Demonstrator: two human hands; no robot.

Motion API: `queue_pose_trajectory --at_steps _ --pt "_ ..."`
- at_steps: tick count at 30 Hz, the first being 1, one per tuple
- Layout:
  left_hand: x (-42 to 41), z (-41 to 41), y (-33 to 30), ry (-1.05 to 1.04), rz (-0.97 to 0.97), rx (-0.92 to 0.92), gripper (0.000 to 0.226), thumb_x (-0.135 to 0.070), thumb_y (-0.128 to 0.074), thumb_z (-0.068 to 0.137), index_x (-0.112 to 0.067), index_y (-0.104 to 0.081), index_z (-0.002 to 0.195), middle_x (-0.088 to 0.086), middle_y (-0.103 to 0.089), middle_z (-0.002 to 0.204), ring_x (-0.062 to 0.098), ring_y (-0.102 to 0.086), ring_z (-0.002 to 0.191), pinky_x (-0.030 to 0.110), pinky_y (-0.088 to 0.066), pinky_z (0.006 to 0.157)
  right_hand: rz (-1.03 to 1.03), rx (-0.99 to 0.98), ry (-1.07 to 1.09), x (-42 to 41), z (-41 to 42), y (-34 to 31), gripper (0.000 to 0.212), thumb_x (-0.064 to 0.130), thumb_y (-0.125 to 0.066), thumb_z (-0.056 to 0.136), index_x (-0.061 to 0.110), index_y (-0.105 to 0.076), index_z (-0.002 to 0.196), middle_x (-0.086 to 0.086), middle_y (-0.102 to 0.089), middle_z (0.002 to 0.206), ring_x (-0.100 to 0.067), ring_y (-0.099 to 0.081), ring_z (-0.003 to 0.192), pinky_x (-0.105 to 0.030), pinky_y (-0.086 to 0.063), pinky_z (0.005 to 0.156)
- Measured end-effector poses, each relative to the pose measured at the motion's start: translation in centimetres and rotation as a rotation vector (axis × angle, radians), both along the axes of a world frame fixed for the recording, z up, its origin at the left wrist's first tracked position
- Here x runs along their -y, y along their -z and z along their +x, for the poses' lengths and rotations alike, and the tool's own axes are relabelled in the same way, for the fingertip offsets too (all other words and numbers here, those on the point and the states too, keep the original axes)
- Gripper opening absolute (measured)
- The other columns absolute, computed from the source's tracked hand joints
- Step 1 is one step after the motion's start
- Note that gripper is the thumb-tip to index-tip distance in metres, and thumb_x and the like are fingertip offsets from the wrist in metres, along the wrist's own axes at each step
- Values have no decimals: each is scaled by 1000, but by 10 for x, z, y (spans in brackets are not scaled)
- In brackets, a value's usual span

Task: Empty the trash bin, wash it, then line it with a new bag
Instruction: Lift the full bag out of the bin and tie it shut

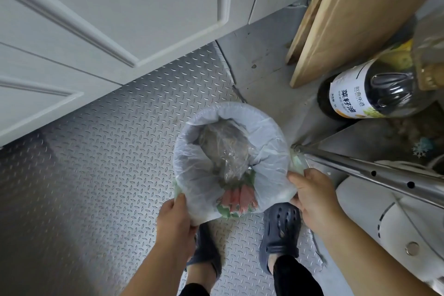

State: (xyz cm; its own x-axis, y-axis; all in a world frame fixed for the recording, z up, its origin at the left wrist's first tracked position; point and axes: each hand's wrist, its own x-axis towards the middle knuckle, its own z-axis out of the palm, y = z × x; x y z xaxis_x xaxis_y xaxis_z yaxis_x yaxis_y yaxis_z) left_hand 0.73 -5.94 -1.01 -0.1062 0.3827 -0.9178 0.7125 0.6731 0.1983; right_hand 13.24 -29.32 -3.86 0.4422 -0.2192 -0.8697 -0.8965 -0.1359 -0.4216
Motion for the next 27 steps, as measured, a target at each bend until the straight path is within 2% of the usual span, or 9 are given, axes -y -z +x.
queue_pose_trajectory --at_steps 4,7,9,13,17,20,23,25,27 --pt "3 4 -2 37 -25 -27 35 -31 -54 87 -3 -58 109 24 -62 105 33 -57 84 39 -46 66 -72 -13 -42 -10 1 -6 11 11 -70 80 7 -62 74 -14 -72 74 -31 -72 69 -48 -62 62" --pt "1 13 -1 -123 -69 23 28 -31 -49 100 -6 -57 109 11 -64 97 27 -63 82 39 -52 69 -141 20 -59 -12 5 -9 20 11 -66 78 10 -51 65 -10 -51 59 -24 -49 58 -30 -41 47" --pt "-5 16 -4 -144 -90 53 24 -31 -48 102 -9 -59 101 8 -65 94 24 -65 82 39 -53 69 -149 38 -73 -12 9 -14 19 11 -65 78 11 -51 66 -8 -47 58 -21 -44 57 -27 -34 46" --pt "-32 21 -21 77 -14 126 23 -29 -48 102 -11 -61 95 7 -66 91 20 -65 75 34 -53 60 -78 99 -84 -17 30 -30 9 9 -66 87 9 -61 79 -10 -60 73 -20 -58 61 -31 -50 51" --pt "-67 37 -31 379 30 99 23 -26 -54 98 -6 -66 98 7 -71 76 17 -60 57 25 -48 44 -47 229 -150 -21 60 -45 19 2 -66 87 11 -54 75 -10 -61 72 -16 -61 55 -25 -49 44" --pt "-87 51 -23 596 -17 43 36 -40 -58 94 -6 -65 107 13 -73 88 25 -64 70 30 -50 56 -123 158 -301 -22 71 -50 17 9 -73 83 13 -57 83 -13 -67 93 -23 -67 77 -34 -58 59" --pt "-101 65 -12 504 -181 28 60 -66 -55 86 -10 -67 105 14 -77 95 34 -69 93 41 -55 81 -85 -66 -225 -25 88 -48 33 37 -82 78 15 -62 94 -11 -69 101 -26 -68 91 -45 -61 78" --pt "-105 73 -2 358 -263 23 66 -74 -54 82 -12 -68 103 14 -79 90 33 -69 96 44 -50 95 -8 -221 -95 -30 101 -44 57 56 -77 75 17 -58 111 -10 -68 107 -30 -68 96 -46 -60 77" --pt "-108 79 10 251 -267 28 67 -71 -54 85 -10 -66 108 14 -79 94 34 -70 102 45 -48 103 -14 -275 -31 -37 111 -35 67 63 -73 74 22 -50 121 -11 -64 112 -31 -67 95 -41 -57 65"
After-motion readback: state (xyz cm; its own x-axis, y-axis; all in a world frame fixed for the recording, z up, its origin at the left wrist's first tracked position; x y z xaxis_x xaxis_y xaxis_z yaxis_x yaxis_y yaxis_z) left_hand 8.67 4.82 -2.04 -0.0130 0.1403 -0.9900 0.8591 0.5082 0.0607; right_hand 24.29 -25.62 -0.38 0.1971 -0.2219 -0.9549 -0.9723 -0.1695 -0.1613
